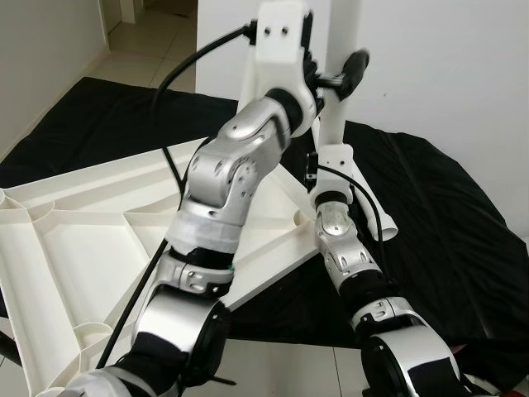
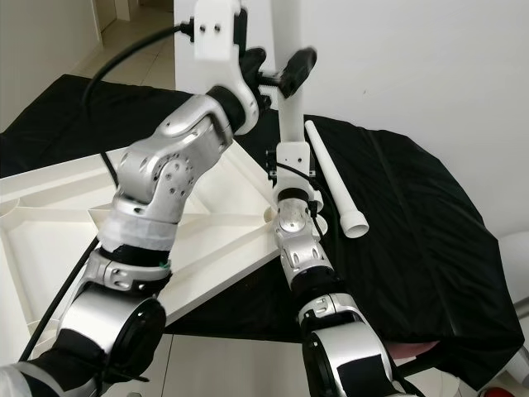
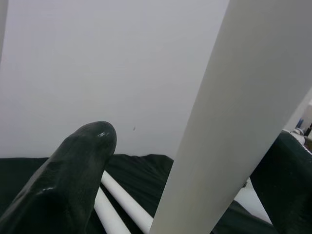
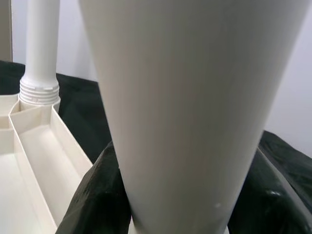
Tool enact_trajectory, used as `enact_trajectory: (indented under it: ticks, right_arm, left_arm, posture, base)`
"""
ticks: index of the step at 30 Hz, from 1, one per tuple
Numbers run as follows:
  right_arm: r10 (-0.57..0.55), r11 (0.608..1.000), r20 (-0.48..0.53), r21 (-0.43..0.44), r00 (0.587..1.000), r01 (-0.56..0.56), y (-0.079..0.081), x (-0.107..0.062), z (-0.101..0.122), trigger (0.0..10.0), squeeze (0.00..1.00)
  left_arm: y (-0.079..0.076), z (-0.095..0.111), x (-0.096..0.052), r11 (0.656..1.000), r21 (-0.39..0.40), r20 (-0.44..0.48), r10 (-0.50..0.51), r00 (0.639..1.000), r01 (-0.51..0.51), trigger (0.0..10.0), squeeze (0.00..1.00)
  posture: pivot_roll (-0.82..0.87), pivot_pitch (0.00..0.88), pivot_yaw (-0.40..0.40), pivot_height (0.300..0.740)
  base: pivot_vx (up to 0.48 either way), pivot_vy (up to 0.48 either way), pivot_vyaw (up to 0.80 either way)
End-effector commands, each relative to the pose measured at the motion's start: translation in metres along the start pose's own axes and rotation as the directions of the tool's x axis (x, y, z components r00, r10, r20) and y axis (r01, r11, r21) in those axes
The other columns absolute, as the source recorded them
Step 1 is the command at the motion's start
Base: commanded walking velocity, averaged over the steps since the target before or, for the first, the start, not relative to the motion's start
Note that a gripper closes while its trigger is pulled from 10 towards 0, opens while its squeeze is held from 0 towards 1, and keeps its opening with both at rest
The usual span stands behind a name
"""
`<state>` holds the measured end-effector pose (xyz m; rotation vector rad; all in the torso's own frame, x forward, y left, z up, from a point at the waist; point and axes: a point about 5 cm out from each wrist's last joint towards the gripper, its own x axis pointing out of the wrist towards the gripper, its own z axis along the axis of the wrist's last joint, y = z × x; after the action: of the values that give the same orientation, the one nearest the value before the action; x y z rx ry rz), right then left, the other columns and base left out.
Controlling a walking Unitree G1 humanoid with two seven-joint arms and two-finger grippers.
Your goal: Building children table
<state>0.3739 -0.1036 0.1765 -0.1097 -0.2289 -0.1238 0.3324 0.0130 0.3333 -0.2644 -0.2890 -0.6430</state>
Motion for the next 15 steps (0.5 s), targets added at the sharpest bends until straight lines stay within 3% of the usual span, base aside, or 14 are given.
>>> enact_trajectory:
  ticks: [1,4,5,8,15]
  right_arm:
    - [-0.113,0.992,0.043,0.056,0.993,0.11,-0.03,0.006,0.008,10.0,0.0]
    - [-0.117,0.992,0.042,0.057,0.992,0.115,-0.033,0.005,0.007,10.0,0.0]
    - [-0.118,0.992,0.044,0.058,0.992,0.116,-0.034,0.004,0.007,10.0,0.0]
    - [-0.141,0.988,0.051,0.071,0.989,0.137,-0.04,0.001,0.008,10.0,0.0]
    - [-0.168,0.984,0.045,0.075,0.985,0.165,-0.045,-0.002,0.006,10.0,0.0]
  left_arm:
    - [0.023,-0.01,-0.009,0.995,0.016,-0.027,0.102,0.994,-0.102,10.0,0.0]
    - [0.025,-0.013,-0.012,0.994,0.017,-0.034,0.106,0.994,-0.105,10.0,0.0]
    - [0.028,-0.017,-0.016,0.994,0.025,-0.039,0.111,0.993,-0.11,10.0,0.0]
    - [0.038,-0.039,-0.026,0.992,0.031,-0.103,0.123,0.987,-0.121,10.0,0.0]
    - [0.037,-0.043,-0.027,0.995,0.039,-0.117,0.095,0.989,-0.09,10.0,0.0]
  posture:
    - [0.01,0.0,-0.103,0.74]
    - [0.01,0.0,-0.097,0.74]
    - [-0.02,0.0,-0.063,0.74]
    - [-0.05,0.0,-0.021,0.74]
    - [-0.07,0.0,0.003,0.74]
  base:
    - [0.0,0.0,0.0]
    - [0.0,0.0,0.0]
    - [0.0,0.0,0.0]
    - [0.0,0.0,0.0]
    - [0.0,0.0,0.0]
